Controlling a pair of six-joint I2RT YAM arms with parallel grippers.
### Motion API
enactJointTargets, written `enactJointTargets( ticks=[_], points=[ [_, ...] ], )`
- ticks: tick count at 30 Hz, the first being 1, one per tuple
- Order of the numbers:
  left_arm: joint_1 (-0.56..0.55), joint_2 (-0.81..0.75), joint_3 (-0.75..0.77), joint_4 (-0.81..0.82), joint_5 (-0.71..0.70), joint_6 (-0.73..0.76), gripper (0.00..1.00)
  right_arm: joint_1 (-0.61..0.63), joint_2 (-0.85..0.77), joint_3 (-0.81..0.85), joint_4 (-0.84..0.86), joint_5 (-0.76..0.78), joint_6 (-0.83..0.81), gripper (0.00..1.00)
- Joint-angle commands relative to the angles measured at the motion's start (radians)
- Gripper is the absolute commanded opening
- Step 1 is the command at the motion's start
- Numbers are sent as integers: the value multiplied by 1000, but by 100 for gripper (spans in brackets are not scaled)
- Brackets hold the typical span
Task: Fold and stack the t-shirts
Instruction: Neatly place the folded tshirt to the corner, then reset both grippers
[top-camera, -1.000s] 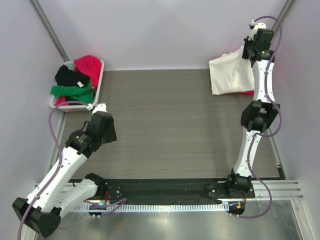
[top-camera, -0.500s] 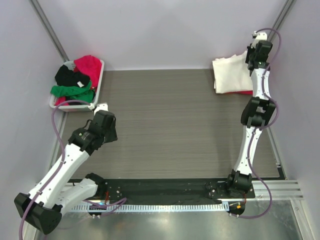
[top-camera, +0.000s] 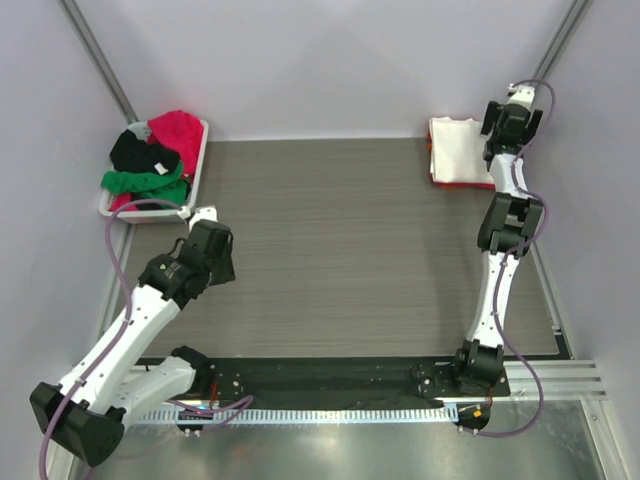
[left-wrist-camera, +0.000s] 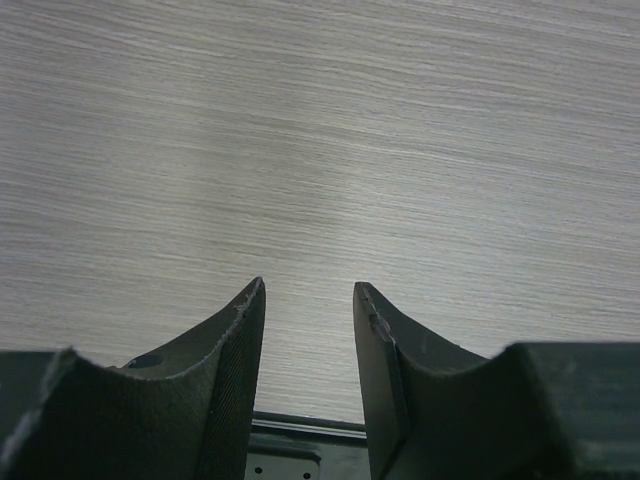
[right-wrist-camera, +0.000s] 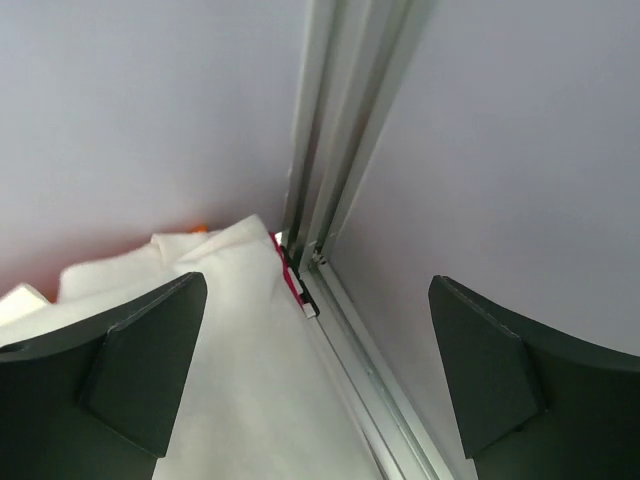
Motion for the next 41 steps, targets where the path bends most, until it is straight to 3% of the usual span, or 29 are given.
enactJointTargets(
  ticks=[1, 6, 10, 15, 17, 19, 20, 23, 27, 32, 41],
  points=[
    [-2, -39, 4, 15, -26, -4, 42, 23, -269, -39, 165, 145, 77, 100],
    [-2, -84, 4, 18, -24, -3, 45, 23, -504, -155, 112, 197, 226, 100],
    [-2, -150, 3, 28, -23, 0, 48, 23, -771, -373, -5, 68, 417, 100],
    [-2, -229, -11, 49, -28, 2, 69, 35, -1179, -815, -129, -203, 718, 100],
    [0, -256, -19, 60, -15, 5, 82, 84, -1269, -986, -170, -301, 740, 100],
    [0, -265, -25, 77, 11, 13, 91, 153, -1414, -1101, -229, -289, 719, 100],
    [-2, -268, -25, 75, 14, 14, 94, 249, -1470, -1217, -243, -275, 703, 100],
    [0, -268, -22, 72, 9, 13, 96, 403, -1622, -1410, -313, -212, 770, 100],
    [0, -276, -20, 61, -20, 2, 96, 478, -1720, -1600, -476, -361, 930, 100],
    [-2, -296, -26, 64, -37, -9, 95, 546, -1846, -1809, -500, -452, 990, 100],
    [-2, -289, -22, 52, -57, -17, 94, 554, -2026, -1832, -625, -372, 982, 100]
  ],
)
